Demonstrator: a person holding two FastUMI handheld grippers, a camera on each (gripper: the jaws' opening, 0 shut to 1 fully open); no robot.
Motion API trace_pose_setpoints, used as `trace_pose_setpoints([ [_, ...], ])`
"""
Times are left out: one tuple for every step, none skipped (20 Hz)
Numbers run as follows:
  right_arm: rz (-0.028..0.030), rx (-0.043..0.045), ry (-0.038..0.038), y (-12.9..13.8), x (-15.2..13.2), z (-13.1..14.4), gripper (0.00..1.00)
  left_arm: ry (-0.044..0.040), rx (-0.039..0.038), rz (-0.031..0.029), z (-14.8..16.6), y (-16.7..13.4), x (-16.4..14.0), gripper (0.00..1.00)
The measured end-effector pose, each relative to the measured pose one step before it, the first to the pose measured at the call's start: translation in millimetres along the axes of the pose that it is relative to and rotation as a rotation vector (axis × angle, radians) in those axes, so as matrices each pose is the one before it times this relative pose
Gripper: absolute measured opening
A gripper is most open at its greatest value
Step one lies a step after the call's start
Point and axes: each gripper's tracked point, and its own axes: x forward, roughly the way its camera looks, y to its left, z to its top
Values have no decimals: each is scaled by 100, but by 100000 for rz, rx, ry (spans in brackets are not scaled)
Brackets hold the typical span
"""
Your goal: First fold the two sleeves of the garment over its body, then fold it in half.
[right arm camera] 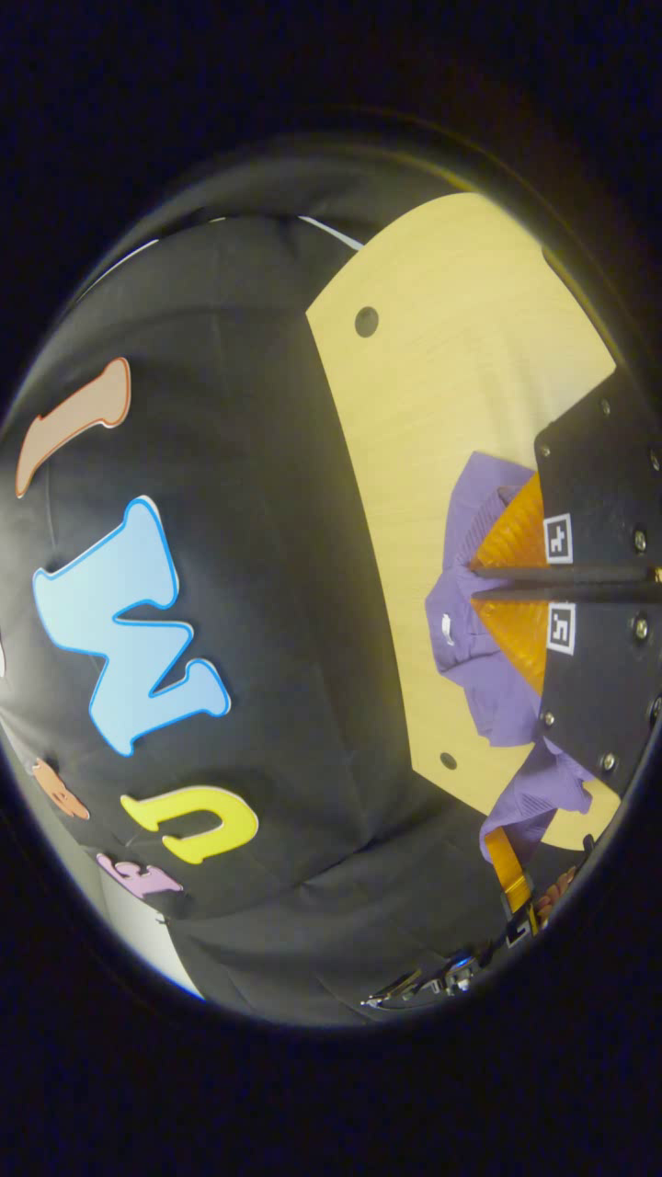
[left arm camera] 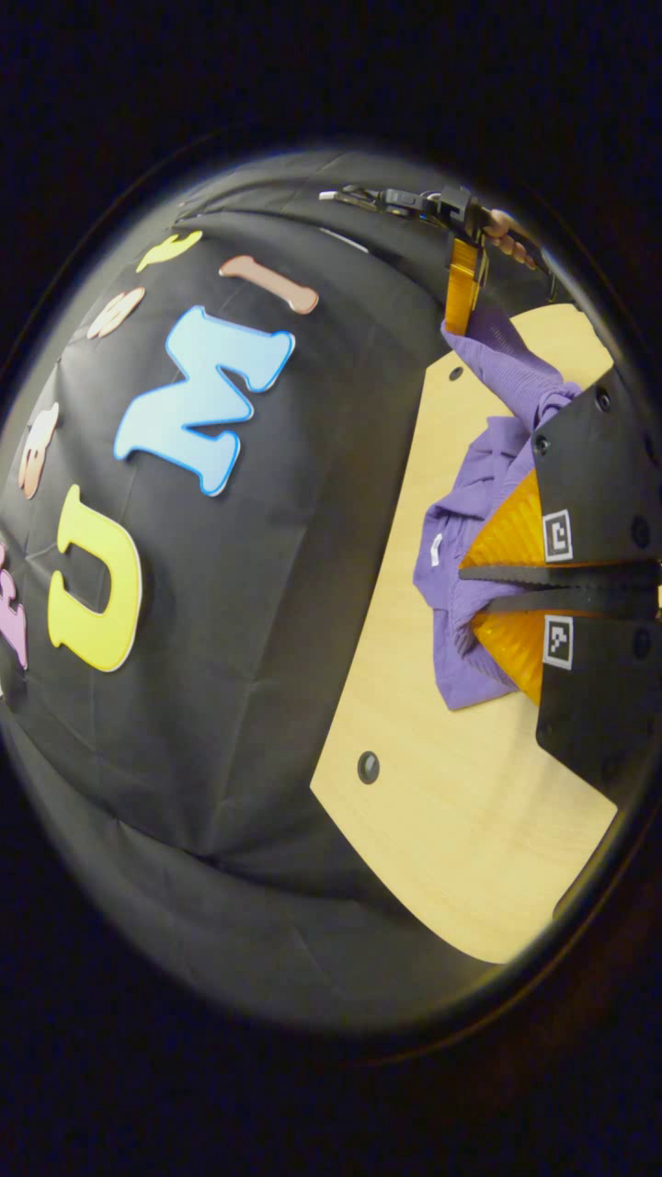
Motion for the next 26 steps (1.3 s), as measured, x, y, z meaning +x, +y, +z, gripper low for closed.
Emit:
trace_pose_setpoints([
  [-313,148,646,-632,1549,455,1,-534,-760,1475,520,635,1316,7],
  [-197,-133,322,-510,1197,421,1,-502,-495,1507,507,431,1527,7],
  [-243,-13,215,-457,1248,218,1,-210,-398,1269,303,147,1561,7],
  [-452,185,182,-482,1276,257,1,-464,-158,858,161,189,1346,7],
  [-707,-62,65,-474,1118,59,1,-1208,534,549,189,117,1213,7],
  [-674,-47,-123,-393,1071,124,1,-1735,1019,596,189,27,1349,7],
  [-440,116,-36,-262,851,-92,1,-456,1675,596,113,26,1012,7],
  [-595,-248,-71,-314,855,-39,1,-25,2070,662,-203,-141,1076,7],
  [-874,-462,-78,-437,799,-75,1,2,2159,329,-217,-240,1020,7],
  [-788,-466,-26,-293,679,-64,1,149,2221,551,-229,-158,823,7],
  [-1061,-871,-201,-223,832,-186,1,-202,1981,803,-403,-104,945,7],
  [-1989,-1347,-490,-493,668,-185,1,-375,1689,1323,-278,0,743,7],
  [-1663,-1419,-219,-327,557,-198,1,-180,1524,2246,-274,184,711,7],
  [-1701,-1144,-149,-403,575,-249,1,-224,1439,2397,-241,350,615,7],
  [-755,-719,93,-52,534,-219,1,20,1109,1690,-279,200,548,7],
  [-755,-853,280,-188,400,-175,1,-27,663,1423,-245,120,465,6],
  [-318,-897,437,-106,295,-257,1,384,641,1095,-322,65,319,6],
  [-84,-788,380,-544,-110,81,1,961,962,464,-471,-104,213,8],
  [24,-910,225,42,-42,-160,1,786,956,228,-313,-144,139,10],
  [244,-742,465,0,83,-244,3,576,1021,710,-189,-148,35,14],
  [-357,-692,273,-32,56,-111,4,93,839,417,7,-122,23,16],
  [-569,-996,45,-133,-147,42,5,-60,542,484,156,-119,-118,17],
  [-203,-1132,-323,40,-205,122,8,297,65,-419,-177,-484,39,17],
  [-817,-1609,-403,-91,-220,98,27,428,237,127,-75,-270,-117,26],
  [-901,-1674,-520,-148,-353,23,33,786,128,-179,-261,-378,-160,29],
  [243,-1461,-513,157,-468,262,35,504,783,898,-81,-70,-286,44],
])
